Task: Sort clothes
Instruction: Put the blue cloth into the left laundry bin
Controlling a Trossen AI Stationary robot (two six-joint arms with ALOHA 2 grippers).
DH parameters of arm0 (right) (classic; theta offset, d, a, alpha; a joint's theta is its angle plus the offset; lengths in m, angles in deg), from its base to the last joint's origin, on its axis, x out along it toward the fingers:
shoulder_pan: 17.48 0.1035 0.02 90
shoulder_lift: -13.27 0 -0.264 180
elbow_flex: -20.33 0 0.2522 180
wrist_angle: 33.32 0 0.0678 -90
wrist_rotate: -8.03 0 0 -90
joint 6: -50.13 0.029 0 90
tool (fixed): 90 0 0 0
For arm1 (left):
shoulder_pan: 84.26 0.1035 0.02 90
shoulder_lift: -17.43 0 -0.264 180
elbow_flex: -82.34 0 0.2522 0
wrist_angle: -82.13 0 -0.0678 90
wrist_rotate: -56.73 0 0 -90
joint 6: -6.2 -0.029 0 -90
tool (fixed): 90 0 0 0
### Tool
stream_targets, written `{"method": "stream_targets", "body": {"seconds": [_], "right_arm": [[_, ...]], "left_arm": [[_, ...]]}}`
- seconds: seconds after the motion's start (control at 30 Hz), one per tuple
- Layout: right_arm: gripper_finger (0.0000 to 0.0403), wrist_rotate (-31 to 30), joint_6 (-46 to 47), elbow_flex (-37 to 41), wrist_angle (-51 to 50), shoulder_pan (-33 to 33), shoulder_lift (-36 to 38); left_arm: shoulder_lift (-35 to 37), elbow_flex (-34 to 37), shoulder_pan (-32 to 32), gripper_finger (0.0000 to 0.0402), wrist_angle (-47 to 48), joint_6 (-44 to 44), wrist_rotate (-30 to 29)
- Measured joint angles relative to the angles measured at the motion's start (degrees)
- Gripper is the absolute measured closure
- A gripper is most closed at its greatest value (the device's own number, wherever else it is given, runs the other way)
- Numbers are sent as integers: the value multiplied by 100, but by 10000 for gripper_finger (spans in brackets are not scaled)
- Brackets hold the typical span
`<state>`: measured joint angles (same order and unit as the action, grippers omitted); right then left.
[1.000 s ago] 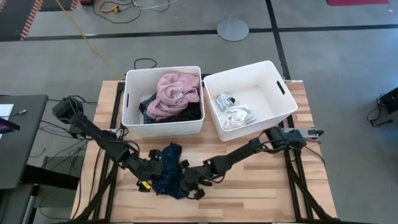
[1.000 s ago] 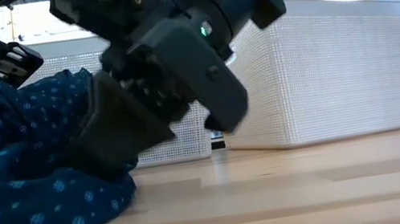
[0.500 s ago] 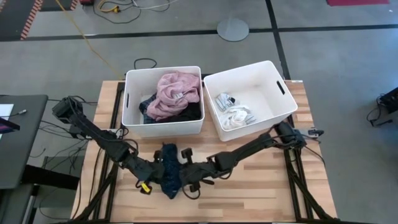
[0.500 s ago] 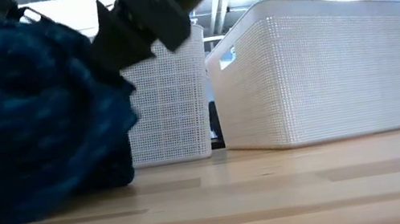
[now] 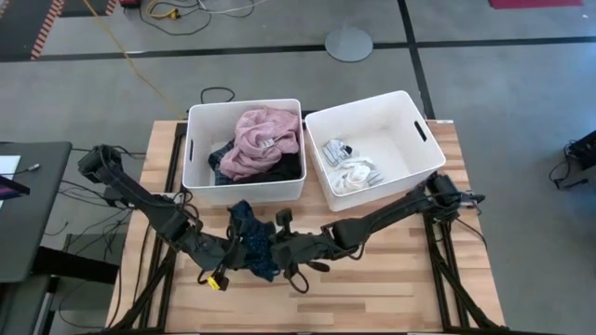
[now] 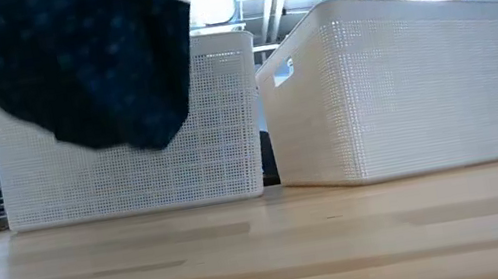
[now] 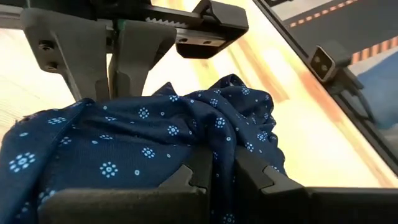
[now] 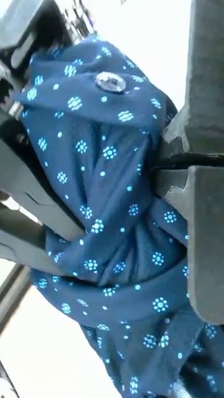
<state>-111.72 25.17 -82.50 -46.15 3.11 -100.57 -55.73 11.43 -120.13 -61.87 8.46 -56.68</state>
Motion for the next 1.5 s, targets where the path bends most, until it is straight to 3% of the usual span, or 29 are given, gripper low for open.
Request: {"method": "stream_targets", "body": {"seconds": [0.6, 1.27, 1.5], "right_arm": [[403, -186, -1019, -2, 325, -614, 1290], [403, 761, -1212, -439, 534, -1861, 1618], [403, 1412, -1002, -663, 551, -2266, 1607]], "left_arm": [[-7, -1924, 549, 379, 2084, -1114, -1178], [-4, -2722, 2026, 379, 2891, -2223, -1387], [4, -2855, 2568, 379, 3139, -2409, -1358]]}}
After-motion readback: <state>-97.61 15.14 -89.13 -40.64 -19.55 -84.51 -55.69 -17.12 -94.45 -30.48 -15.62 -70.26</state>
